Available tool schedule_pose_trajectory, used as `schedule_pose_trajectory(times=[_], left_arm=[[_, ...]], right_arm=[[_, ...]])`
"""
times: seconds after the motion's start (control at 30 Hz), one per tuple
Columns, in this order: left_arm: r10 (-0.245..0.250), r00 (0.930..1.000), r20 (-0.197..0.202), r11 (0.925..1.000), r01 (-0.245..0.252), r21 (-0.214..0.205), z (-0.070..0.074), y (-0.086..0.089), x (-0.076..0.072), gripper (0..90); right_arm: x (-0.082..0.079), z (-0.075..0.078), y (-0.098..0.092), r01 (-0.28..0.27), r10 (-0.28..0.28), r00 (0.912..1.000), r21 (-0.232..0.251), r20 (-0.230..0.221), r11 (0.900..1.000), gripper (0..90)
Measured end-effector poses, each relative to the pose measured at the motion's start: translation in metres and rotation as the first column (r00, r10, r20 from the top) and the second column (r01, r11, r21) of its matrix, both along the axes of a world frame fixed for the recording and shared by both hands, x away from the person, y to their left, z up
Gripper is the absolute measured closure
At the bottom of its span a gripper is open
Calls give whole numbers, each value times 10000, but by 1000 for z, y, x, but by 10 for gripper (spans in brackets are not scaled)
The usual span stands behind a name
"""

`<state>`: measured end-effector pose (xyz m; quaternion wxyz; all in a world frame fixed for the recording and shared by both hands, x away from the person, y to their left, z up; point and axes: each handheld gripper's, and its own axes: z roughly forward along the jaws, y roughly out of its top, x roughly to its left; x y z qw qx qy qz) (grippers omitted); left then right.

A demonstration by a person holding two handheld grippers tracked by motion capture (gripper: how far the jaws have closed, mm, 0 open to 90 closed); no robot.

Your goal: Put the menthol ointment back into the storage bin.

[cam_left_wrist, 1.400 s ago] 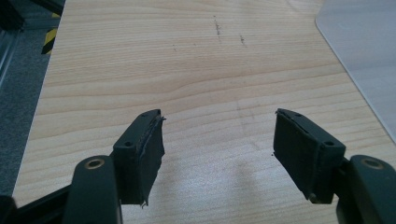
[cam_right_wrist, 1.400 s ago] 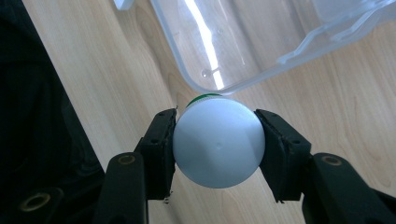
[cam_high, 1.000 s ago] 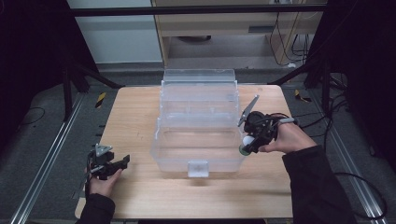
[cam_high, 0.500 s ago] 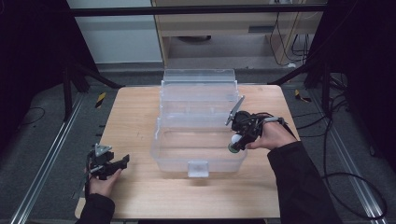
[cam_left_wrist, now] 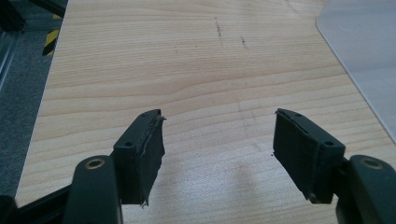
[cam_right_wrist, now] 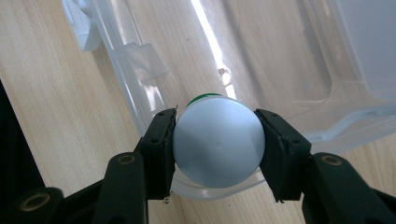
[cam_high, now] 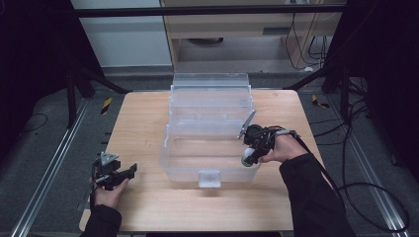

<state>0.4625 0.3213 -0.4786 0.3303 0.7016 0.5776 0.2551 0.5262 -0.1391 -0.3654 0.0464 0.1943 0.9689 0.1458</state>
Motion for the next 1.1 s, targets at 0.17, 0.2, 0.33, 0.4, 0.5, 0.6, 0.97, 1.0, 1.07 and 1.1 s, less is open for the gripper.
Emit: schedule_pose_trajectory(times=[0.17, 0.2, 0.33, 0.4, 0.5, 0.6, 0.97, 1.0, 1.07, 1.1], left_arm=[[4, 10000, 7, 10000, -4, 0, 0, 0, 0, 332], [2, 10000, 1, 10000, -2, 11, 0, 0, 0, 332], [-13, 10000, -4, 10000, 13, 20, 0, 0, 0, 332], [-14, 10000, -6, 10000, 14, 16, 0, 0, 0, 332], [-4, 10000, -20, 10000, 5, 26, 0, 0, 0, 333], [-4, 10000, -17, 10000, 4, 31, 0, 0, 0, 332], [-8, 10000, -10, 10000, 8, 27, 0, 0, 0, 333], [1, 10000, 1, 10000, -1, 27, 0, 0, 0, 333], [-2, 10000, -18, 10000, 2, 28, 0, 0, 0, 333], [-8, 10000, -14, 10000, 8, 19, 0, 0, 0, 333]], right_arm=[[1, -7, -1, 76, -77, 9999, -108, -83, 9999, 504], [1, -9, -2, 1, -2, 10000, -149, -79, 9999, 504], [1, -16, -2, -29, 27, 10000, -185, -78, 9998, 503], [1, -18, -3, -51, 49, 10000, -211, -85, 9998, 503], [1, -21, -4, -29, 26, 9999, -240, -147, 9997, 503], [1, -24, -4, -79, 76, 9999, -339, -113, 9994, 503], [2, -33, -5, -31, 26, 9996, -178, -291, 9998, 502], [2, -34, -5, -84, 79, 9996, -186, -277, 9998, 501], [3, -35, -5, -51, 48, 9996, -115, -289, 9999, 502], [3, -35, -5, -30, 29, 9996, -55, -278, 10000, 502]])
